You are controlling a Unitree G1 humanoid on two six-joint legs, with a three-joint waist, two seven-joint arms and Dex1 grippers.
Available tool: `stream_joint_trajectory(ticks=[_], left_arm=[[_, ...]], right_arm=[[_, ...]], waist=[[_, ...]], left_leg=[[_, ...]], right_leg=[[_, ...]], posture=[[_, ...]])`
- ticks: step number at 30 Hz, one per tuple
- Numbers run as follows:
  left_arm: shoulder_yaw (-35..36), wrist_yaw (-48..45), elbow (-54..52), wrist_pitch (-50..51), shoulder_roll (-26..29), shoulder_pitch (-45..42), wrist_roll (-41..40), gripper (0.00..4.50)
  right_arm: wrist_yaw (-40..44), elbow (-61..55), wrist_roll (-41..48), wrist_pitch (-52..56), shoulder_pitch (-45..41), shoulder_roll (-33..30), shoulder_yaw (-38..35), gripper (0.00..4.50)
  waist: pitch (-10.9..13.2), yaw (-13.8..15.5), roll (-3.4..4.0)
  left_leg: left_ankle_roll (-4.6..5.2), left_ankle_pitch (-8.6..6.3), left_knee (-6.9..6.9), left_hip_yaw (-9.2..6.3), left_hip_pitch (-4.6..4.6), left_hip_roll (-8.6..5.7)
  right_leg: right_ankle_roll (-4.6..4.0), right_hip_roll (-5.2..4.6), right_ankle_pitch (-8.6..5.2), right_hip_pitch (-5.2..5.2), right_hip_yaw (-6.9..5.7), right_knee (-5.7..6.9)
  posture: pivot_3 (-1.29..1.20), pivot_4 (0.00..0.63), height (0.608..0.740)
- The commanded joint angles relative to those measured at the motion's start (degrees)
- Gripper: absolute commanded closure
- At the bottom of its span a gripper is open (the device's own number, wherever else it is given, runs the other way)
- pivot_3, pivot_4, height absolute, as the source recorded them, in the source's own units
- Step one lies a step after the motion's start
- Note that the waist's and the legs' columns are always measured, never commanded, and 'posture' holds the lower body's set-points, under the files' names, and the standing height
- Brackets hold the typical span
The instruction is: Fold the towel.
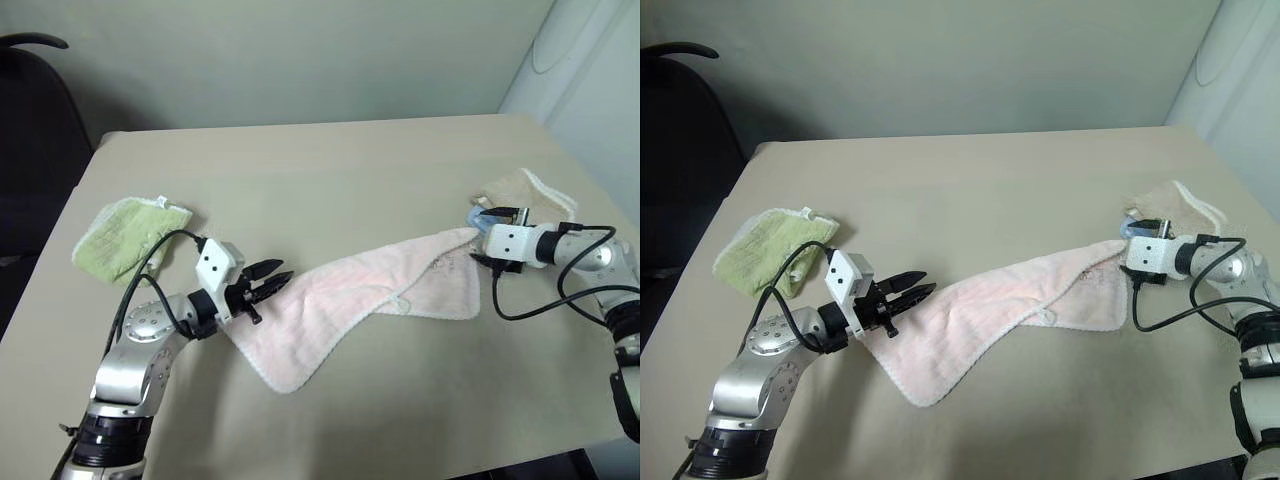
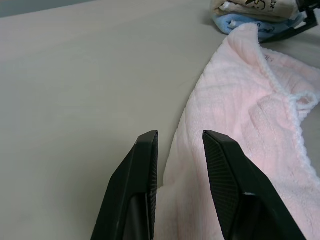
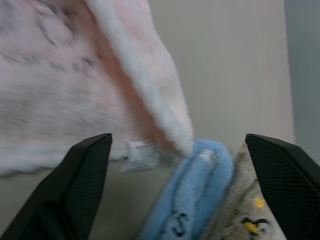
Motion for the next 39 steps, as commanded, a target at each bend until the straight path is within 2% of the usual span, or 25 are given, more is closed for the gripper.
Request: stream_joint_trajectory(ticks=[1, 4, 7, 18, 25, 29, 34, 35, 39], left_arm=[[-0.31, -0.59, -2.09, -0.39, 0.48, -0.98, -0.33, 2.94], [-0.84, -1.00, -2.36, -0.52, 0.79, -1.16, -0.01, 2.94], [-1.15, -1.54, -2.54, -0.82, 1.36, -1.08, 0.49, 2.94], [-2.83, -8.59, -0.60, -3.88, 7.76, -2.69, 3.12, 2.94], [-6.76, -21.61, -2.70, -5.26, 15.44, -3.96, 2.03, 2.94], [-8.86, -29.17, -5.42, -4.26, 19.49, -4.02, -0.06, 2.04], [-9.07, -34.89, -9.71, -3.79, 23.72, -2.53, -1.93, 0.22], [-9.14, -36.17, -10.55, -4.89, 24.93, -1.70, -1.31, 0.03], [-10.08, -36.94, -12.66, -11.09, 27.03, 1.61, 3.39, 0.03]], right_arm=[[-6.60, 5.31, -4.84, -3.05, -4.34, 1.21, 2.65, 0.07], [-8.37, 8.58, -6.06, -4.15, -6.92, 2.52, 3.87, 0.07], [-7.58, 10.31, -6.07, -5.69, -8.10, 3.13, 4.65, 0.63], [-4.70, 10.22, -4.33, -7.37, -7.13, 3.16, 4.03, 4.45], [-9.10, 8.25, -5.12, -6.74, -6.25, 2.93, 3.73, 4.48], [-8.63, 6.02, -3.24, -6.25, -4.88, 2.70, 2.51, 4.50], [-6.56, 1.06, -0.19, -4.95, -1.34, 1.72, 0.90, 4.50], [-5.96, -0.28, 0.53, -4.53, -0.36, 1.47, 0.46, 4.50], [-3.86, -6.30, 3.55, -1.79, 3.53, 0.70, -1.21, 4.50]], waist=[[0.00, -0.05, 0.01], [0.01, -0.04, 0.02], [0.01, -0.04, 0.03], [0.01, -0.09, 0.03], [0.01, -0.13, 0.04], [0.01, -0.12, 0.04], [0.02, -0.14, 0.05], [0.01, -0.17, 0.04], [0.01, -0.23, 0.06]], left_leg=[[0.00, 0.00, 0.00, 0.01, 0.00, 0.01], [0.01, -0.01, -0.01, 0.01, 0.00, 0.01], [0.01, -0.01, -0.03, 0.01, -0.02, 0.01], [0.02, -0.03, -0.04, 0.00, -0.04, 0.01], [0.00, -0.08, -0.07, 0.00, -0.09, 0.02], [-0.01, -0.08, -0.07, -0.02, -0.23, 0.03], [-0.02, -0.09, -0.07, -0.02, -0.33, 0.04], [-0.02, -0.09, -0.07, -0.02, -0.35, 0.04], [-0.02, -0.10, -0.09, -0.03, -0.36, 0.05]], right_leg=[[-0.01, 0.00, 0.00, 0.00, 0.00, 0.00], [-0.01, 0.00, 0.00, -0.02, 0.00, 0.00], [-0.01, -0.01, 0.00, -0.04, 0.00, -0.01], [-0.03, -0.02, 0.00, -0.04, 0.00, -0.03], [-0.07, -0.02, -0.02, -0.12, -0.01, -0.03], [-0.09, -0.02, -0.03, -0.25, -0.03, -0.01], [-0.09, -0.02, -0.03, -0.33, -0.04, -0.04], [-0.09, -0.02, -0.03, -0.35, -0.04, -0.04], [-0.09, -0.02, -0.03, -0.35, -0.04, -0.08]], posture=[[0.00, 0.150, 0.740], [0.00, 0.150, 0.740], [0.00, 0.150, 0.740], [0.00, 0.150, 0.740], [0.00, 0.150, 0.740], [0.00, 0.150, 0.740], [0.00, 0.150, 0.740], [0.00, 0.150, 0.740], [0.00, 0.150, 0.740]])
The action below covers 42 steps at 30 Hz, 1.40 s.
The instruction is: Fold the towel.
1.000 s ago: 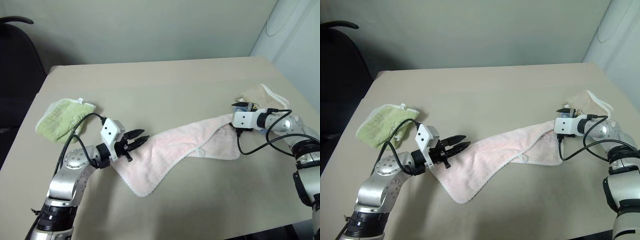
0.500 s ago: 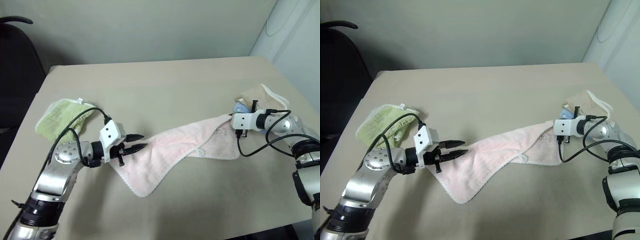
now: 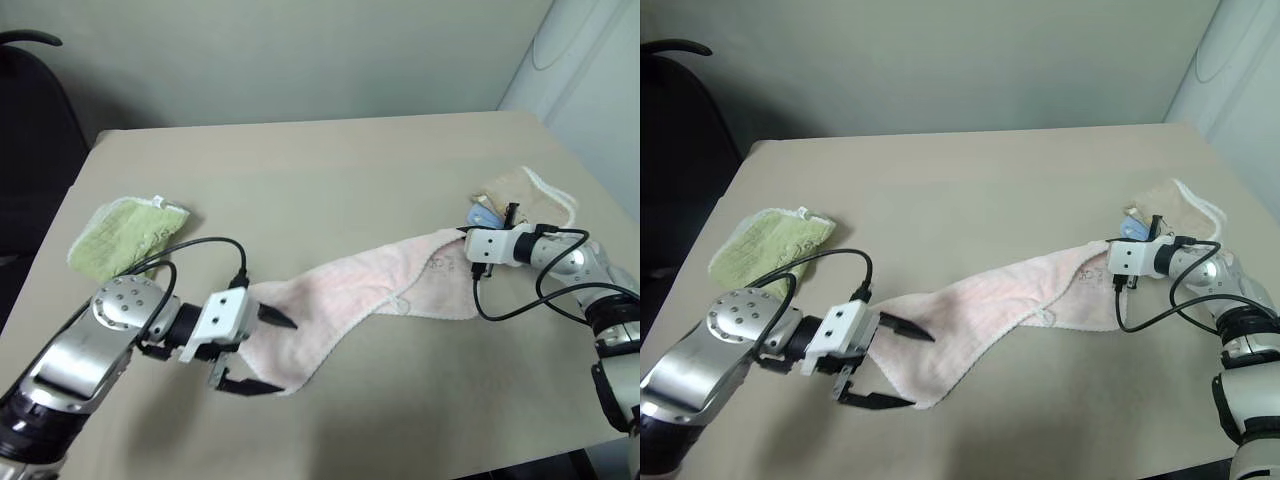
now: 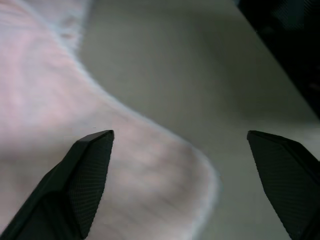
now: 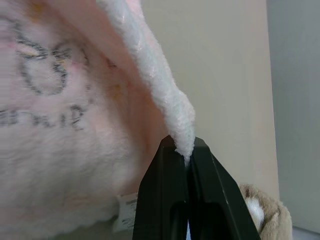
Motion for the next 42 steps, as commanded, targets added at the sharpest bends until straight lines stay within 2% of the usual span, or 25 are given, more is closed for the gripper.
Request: stream_joint_trajectory(ticks=[1, 8, 12, 19, 27, 30, 34, 41, 42], left_arm=[[-0.82, -0.14, -2.78, -4.93, 0.64, 1.71, 3.47, 0.03], [0.06, 1.27, -7.67, -4.04, 2.29, 7.90, 3.47, 0.03], [-2.62, 2.90, -5.70, -7.69, 2.47, 9.34, 9.22, 0.03], [-7.15, 8.30, -0.05, -12.13, -3.26, 6.17, 16.67, 0.03], [-10.03, 8.85, 3.43, -14.14, -5.10, 4.90, 19.77, 0.03], [-10.53, 8.50, 4.35, -15.14, -5.00, 4.65, 20.45, 0.59], [-10.54, 8.78, 5.79, -15.54, -5.17, 4.10, 20.37, 1.93], [-9.27, 9.80, 7.82, -15.82, -5.87, 3.44, 19.84, 4.27], [-8.97, 10.20, 8.11, -15.81, -5.86, 3.49, 19.88, 4.46]], right_arm=[[1.66, -6.14, 3.76, 2.38, 1.95, -1.48, -3.09, 4.50], [3.87, -16.59, 7.09, 8.26, 8.51, -2.68, -6.10, 4.50], [4.02, -20.03, 7.91, 11.01, 10.14, -2.47, -7.11, 4.50], [3.83, -24.70, 8.67, 14.21, 12.96, -2.46, -8.50, 4.50], [3.12, -26.77, 8.61, 16.15, 14.44, -2.27, -9.49, 4.50], [2.84, -27.02, 8.51, 16.42, 14.54, -2.10, -9.69, 4.50], [2.70, -27.05, 8.50, 16.57, 14.49, -1.98, -9.86, 4.50], [2.71, -26.11, 8.40, 16.10, 13.71, -1.71, -9.57, 4.50], [2.69, -25.99, 8.39, 16.01, 13.61, -1.74, -9.60, 4.50]], waist=[[0.00, -0.01, 0.00], [0.00, -0.17, 0.00], [0.00, -0.17, 0.00], [-0.02, -0.11, 0.04], [-0.13, -0.12, 0.22], [-0.21, -0.03, 0.35], [-0.39, 0.35, 0.64], [-0.41, 0.48, 0.68], [-0.42, 0.45, 0.69]], left_leg=[[0.01, 0.00, 0.02, 0.00, 0.00, 0.00], [0.03, -0.02, 0.02, 0.00, 0.00, 0.01], [0.03, -0.04, 0.04, 0.00, 0.00, 0.01], [0.05, -0.05, 0.09, -0.03, 0.00, 0.01], [0.05, -0.05, 0.10, -0.03, -0.01, 0.00], [0.05, -0.05, 0.12, -0.04, 0.02, 0.00], [0.09, -0.04, 0.16, -0.03, 0.03, -0.04], [0.16, 0.00, 0.19, -0.04, 0.03, -0.06], [0.16, 0.00, 0.19, -0.04, 0.04, -0.06]], right_leg=[[0.00, 0.00, 0.00, 0.00, 0.00, 0.00], [0.00, 0.00, 0.00, 0.00, 0.00, 0.01], [0.00, 0.00, 0.00, 0.00, 0.00, 0.02], [0.00, 0.00, 0.00, 0.02, -0.04, 0.04], [0.00, 0.00, 0.00, 0.04, -0.04, 0.03], [0.01, 0.00, 0.00, 0.08, -0.04, 0.03], [0.04, -0.06, 0.02, 0.12, -0.04, 0.03], [0.13, -0.08, 0.15, 0.14, -0.04, 0.05], [0.13, -0.08, 0.16, 0.14, -0.04, 0.05]], posture=[[0.00, 0.150, 0.740], [0.00, 0.150, 0.740], [0.00, 0.150, 0.740], [0.00, 0.150, 0.740], [0.00, 0.150, 0.740], [0.00, 0.150, 0.740], [0.00, 0.150, 0.740], [0.00, 0.150, 0.740], [0.00, 0.150, 0.740]])
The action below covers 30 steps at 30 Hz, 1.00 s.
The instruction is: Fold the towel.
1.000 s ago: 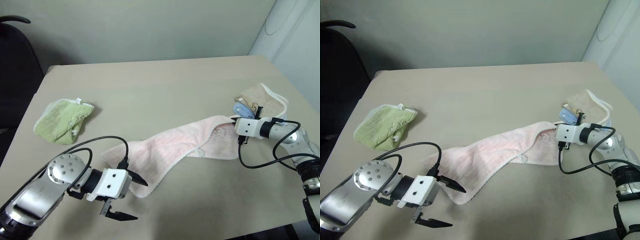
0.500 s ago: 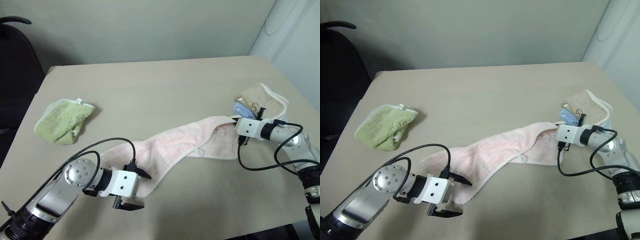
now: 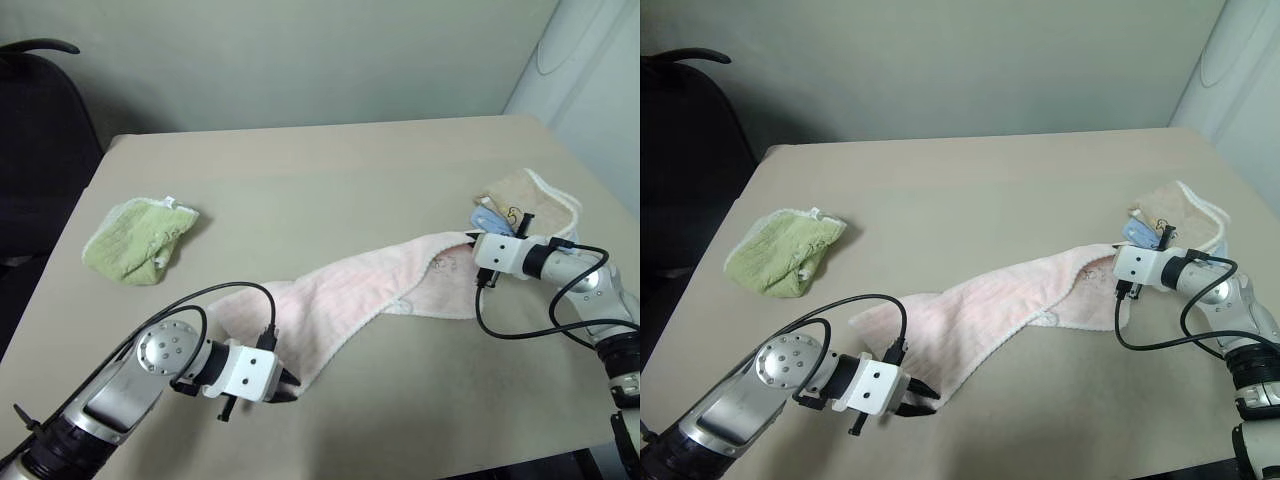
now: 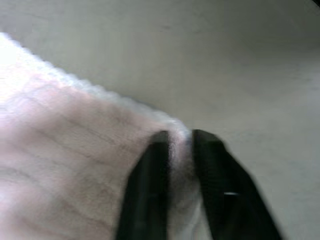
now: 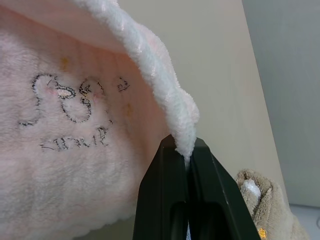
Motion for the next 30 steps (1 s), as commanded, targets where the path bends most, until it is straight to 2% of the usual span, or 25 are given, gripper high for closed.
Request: stream_joint_trajectory(ticks=[1, 8, 11, 18, 22, 26, 30], left_arm=[[1.98, 2.65, 2.68, 0.47, 0.14, -0.24, 1.51, 4.46], [4.01, 5.11, 4.60, 0.86, -0.26, 0.18, 0.68, 4.46], [6.83, 6.53, 3.47, 6.32, -1.70, -0.56, -4.48, 4.46], [20.77, 13.47, 2.56, 23.14, -7.08, -7.31, -22.82, 4.46], [27.31, 20.54, 5.61, 28.61, -11.26, -16.27, -29.55, 4.46], [28.80, 27.57, 16.12, 28.16, -15.65, -29.28, -28.56, 4.46], [30.97, 32.62, 33.37, 22.44, -17.85, -46.19, -25.90, 4.46]], right_arm=[[-0.82, -0.62, 1.02, -0.80, -1.21, -0.40, -1.74, 4.50], [-0.94, 0.78, 0.83, -1.40, -2.45, -0.36, -1.57, 4.50], [-0.43, 0.95, 1.40, -1.50, -2.58, -0.35, -1.69, 4.50], [0.14, 2.19, 2.19, -1.46, -3.75, -1.12, -2.30, 4.50], [-0.75, 6.16, 1.70, -1.95, -7.93, -1.18, -2.39, 4.50], [-2.30, 15.36, -1.00, -4.42, -16.79, -1.23, -0.80, 4.50], [-4.61, 25.82, -4.17, -6.87, -29.56, -1.59, 0.54, 4.50]], waist=[[-0.01, -0.08, 0.02], [-0.02, -0.18, 0.04], [-0.02, -0.18, 0.03], [-0.01, -0.29, 0.02], [0.00, -0.35, 0.02], [0.02, -0.35, 0.04], [0.07, -0.56, 0.03]], left_leg=[[0.00, 0.00, 0.00, 0.00, 0.00, 0.00], [-0.01, 0.00, -0.07, 0.00, 0.00, 0.00], [-0.01, 0.00, -0.06, 0.00, 0.00, 0.00], [-0.08, 0.03, -0.10, 0.02, -0.04, 0.01], [-0.68, 0.38, -0.10, 0.03, -0.04, 0.01], [-0.64, 0.40, -0.01, 0.04, -0.03, 0.01], [-0.66, 0.48, -0.06, 0.03, -0.07, 0.01]], right_leg=[[0.00, 0.00, 0.00, 0.00, 0.00, 0.00], [-0.01, 0.00, 0.00, -0.03, 0.00, -0.01], [-0.01, 0.00, 0.00, -0.03, -0.01, 0.00], [-0.01, 0.00, 0.00, -0.05, -0.03, -0.06], [-0.01, 0.00, 0.00, -0.05, -0.04, -0.08], [0.01, 0.00, 0.01, -0.04, -0.03, -0.04], [0.01, 0.00, 0.03, -0.11, -0.03, -0.07]], posture=[[0.00, 0.150, 0.740], [0.00, 0.150, 0.740], [0.00, 0.150, 0.740], [0.00, 0.150, 0.740], [0.00, 0.150, 0.740], [0.00, 0.150, 0.740], [0.00, 0.150, 0.740]])
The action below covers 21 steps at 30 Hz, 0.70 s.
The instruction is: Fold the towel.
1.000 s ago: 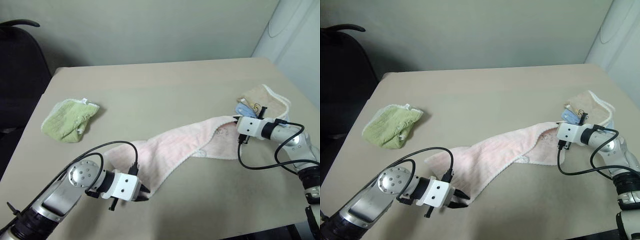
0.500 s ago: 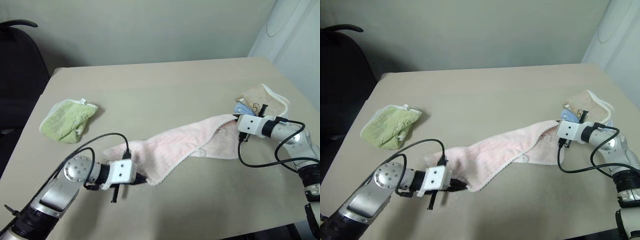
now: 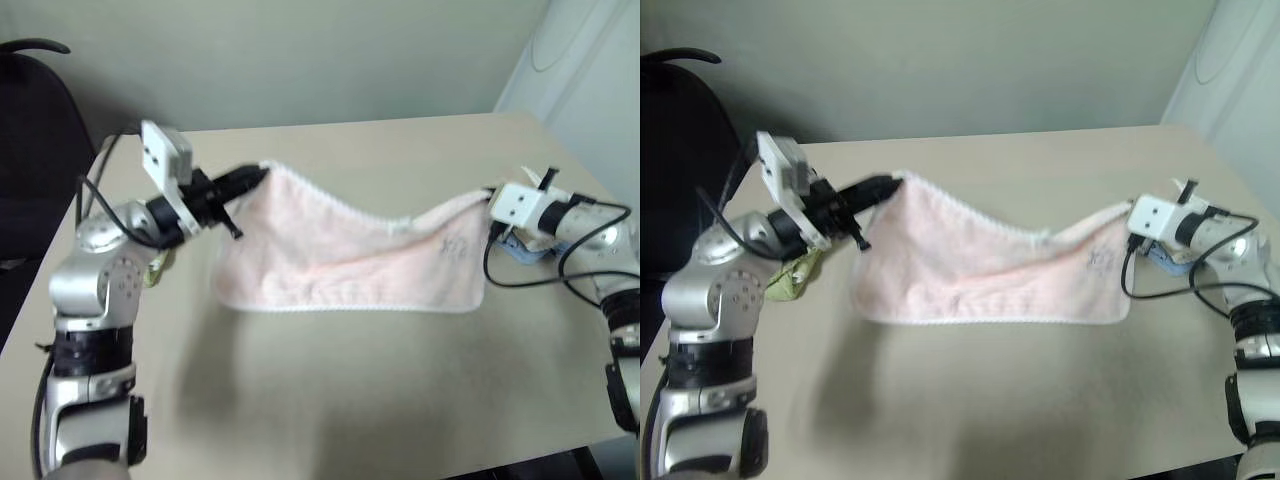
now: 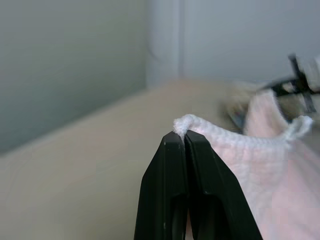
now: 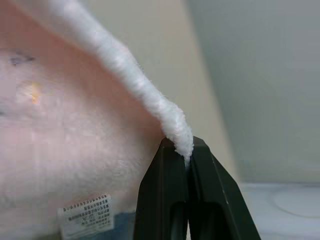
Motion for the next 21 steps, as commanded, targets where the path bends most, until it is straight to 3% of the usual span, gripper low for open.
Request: stream_joint_trajectory(ticks=[1, 5, 9, 14, 19, 21], left_arm=[[3.86, 4.13, 12.99, -6.38, -0.09, -12.45, 2.26, 4.46], [4.69, 2.32, 24.09, -12.57, 1.88, -22.04, 4.40, 4.46], [4.72, -2.48, 23.32, -12.40, 5.53, -21.48, 3.97, 4.46], [6.31, -7.92, 5.45, -3.69, 9.78, -3.52, -1.42, 4.46], [11.98, -10.90, -14.28, 5.91, 13.37, 21.87, -7.92, 4.46], [14.42, -10.70, -18.99, 8.90, 14.27, 29.02, -9.94, 4.46]], right_arm=[[-2.67, 6.62, -2.12, -2.71, -9.92, -1.51, 0.25, 4.50], [-2.89, 11.69, -2.74, -4.36, -18.05, -2.30, 0.33, 4.50], [1.50, 10.97, 1.01, -5.22, -18.90, -3.26, -1.38, 4.50], [14.45, -4.14, 12.52, -1.93, -3.92, -4.26, -4.79, 4.50], [23.59, -27.90, 23.23, 9.00, 21.02, -8.41, -8.63, 4.50], [24.91, -34.26, 25.88, 13.33, 27.05, -9.84, -10.58, 4.50]], waist=[[0.03, -0.12, 0.01], [0.03, -0.52, 0.02], [0.03, -0.72, 0.01], [0.02, -0.86, -0.01], [0.05, -0.70, -0.06], [0.08, -0.75, -0.11]], left_leg=[[-0.01, 0.04, -0.01, 0.00, -0.13, 0.00], [-0.13, 0.13, -0.20, 0.01, -0.32, 0.00], [-0.14, 0.13, -0.63, 0.02, -0.35, 0.00], [-0.17, 0.15, -0.92, 0.08, -0.32, 0.02], [-0.21, 0.14, -1.01, 0.14, -0.48, 0.01], [-0.28, 0.09, -0.94, 0.26, -0.53, 0.02]], right_leg=[[0.00, 0.00, 0.01, -0.13, 0.00, -0.03], [-0.02, 0.00, 0.00, -0.34, 0.01, -0.07], [-0.08, 0.00, -0.03, -0.40, 0.01, -0.26], [-0.21, 0.00, -0.12, -0.55, 0.00, -0.36], [-0.25, 0.00, -0.36, -0.81, -0.02, -0.38], [-0.29, -0.01, -0.58, -0.86, 0.01, -0.29]], posture=[[0.00, 0.150, 0.740], [0.00, 0.150, 0.740], [0.00, 0.150, 0.740], [0.00, 0.150, 0.740], [0.00, 0.150, 0.740], [0.00, 0.150, 0.740]])
